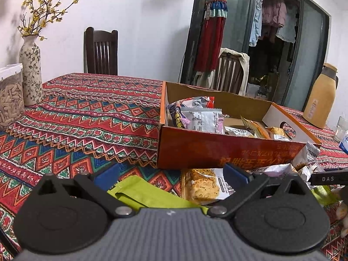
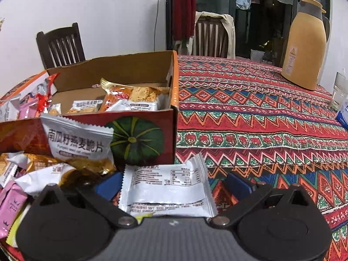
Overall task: Organize snacks
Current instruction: 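Grasp a white packet by its edge with the right tool, then grasp the green packet with the left tool while the right tool holds its packet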
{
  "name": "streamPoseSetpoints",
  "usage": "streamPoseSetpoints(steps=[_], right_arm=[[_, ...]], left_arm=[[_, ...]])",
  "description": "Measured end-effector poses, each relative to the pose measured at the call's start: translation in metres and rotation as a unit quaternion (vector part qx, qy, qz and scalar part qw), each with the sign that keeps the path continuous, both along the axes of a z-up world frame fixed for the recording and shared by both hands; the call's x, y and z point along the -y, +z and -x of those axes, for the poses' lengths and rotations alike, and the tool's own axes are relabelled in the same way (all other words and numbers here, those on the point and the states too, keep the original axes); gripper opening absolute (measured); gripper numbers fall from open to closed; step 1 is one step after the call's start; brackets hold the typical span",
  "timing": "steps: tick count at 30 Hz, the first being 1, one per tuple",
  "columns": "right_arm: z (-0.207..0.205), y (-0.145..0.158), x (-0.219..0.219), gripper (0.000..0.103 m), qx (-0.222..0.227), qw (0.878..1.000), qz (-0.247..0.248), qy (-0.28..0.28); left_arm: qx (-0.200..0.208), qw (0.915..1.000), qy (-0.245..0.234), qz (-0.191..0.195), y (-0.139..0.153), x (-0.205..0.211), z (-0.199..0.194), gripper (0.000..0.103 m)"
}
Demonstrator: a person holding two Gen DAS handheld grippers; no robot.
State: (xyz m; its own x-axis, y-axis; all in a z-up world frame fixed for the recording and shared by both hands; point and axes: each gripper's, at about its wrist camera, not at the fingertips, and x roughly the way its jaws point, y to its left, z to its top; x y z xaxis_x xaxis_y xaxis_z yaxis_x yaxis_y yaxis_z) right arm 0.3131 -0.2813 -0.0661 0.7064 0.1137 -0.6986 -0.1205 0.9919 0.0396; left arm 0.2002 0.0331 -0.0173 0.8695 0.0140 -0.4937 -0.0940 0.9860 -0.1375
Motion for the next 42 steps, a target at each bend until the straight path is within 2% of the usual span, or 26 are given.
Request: streamPoseSetpoints(steps=[1,2,3,6,9,11,13,22,27,33,37,42], right_arm=[[0.001,0.002,-0.001,0.082,0.005,1.000,-0.002,0.006],[0.005,0.003,-0.004,0.076,0.011,1.000,-0.003,0.014],[0.009,0.005,-0.006,0.063,0.016,1.000,-0.004,0.024],[0.018,0.008,-0.010,0.049,0.026,0.999,-0.006,0.029],[0.029,0.015,-0.009,0.041,0.049,0.999,-0.005,0.024],[0.039,0.020,-0.007,0.022,0.066,0.998,-0.007,0.021],[0.050,0.027,-0.004,0.014,0.080,0.997,-0.017,0.018],[0.095,0.039,0.004,0.011,0.133,0.990,-0.054,0.004],[0.112,0.044,0.009,0.011,0.174,0.981,-0.080,-0.013],[0.116,0.043,0.018,0.010,0.188,0.976,-0.105,-0.018],[0.116,0.041,0.021,0.010,0.192,0.974,-0.116,-0.019],[0.120,0.039,0.024,0.010,0.193,0.973,-0.125,-0.014]], left_arm=[[0.000,1.0000,0.000,0.000,0.000,0.000,0.000,0.103],[-0.001,1.0000,0.000,0.000,0.000,0.000,0.000,0.103],[0.000,1.0000,0.000,0.000,0.000,0.000,0.000,0.103],[-0.001,1.0000,0.001,0.000,0.000,0.000,0.000,0.103],[-0.001,1.0000,0.001,0.000,0.000,0.000,0.000,0.103],[-0.001,1.0000,0.002,0.000,0.000,0.000,0.000,0.103],[-0.001,1.0000,0.003,-0.001,0.000,0.000,0.000,0.103],[-0.005,0.9998,0.019,-0.011,0.000,0.002,-0.001,0.103],[-0.005,0.9992,0.031,-0.024,0.006,0.005,0.005,0.103],[-0.041,0.9986,0.028,-0.016,0.008,0.021,0.008,0.103],[-0.064,0.9967,0.032,-0.039,0.003,0.040,0.004,0.103],[-0.100,0.9906,0.070,-0.061,-0.009,0.044,-0.001,0.103]])
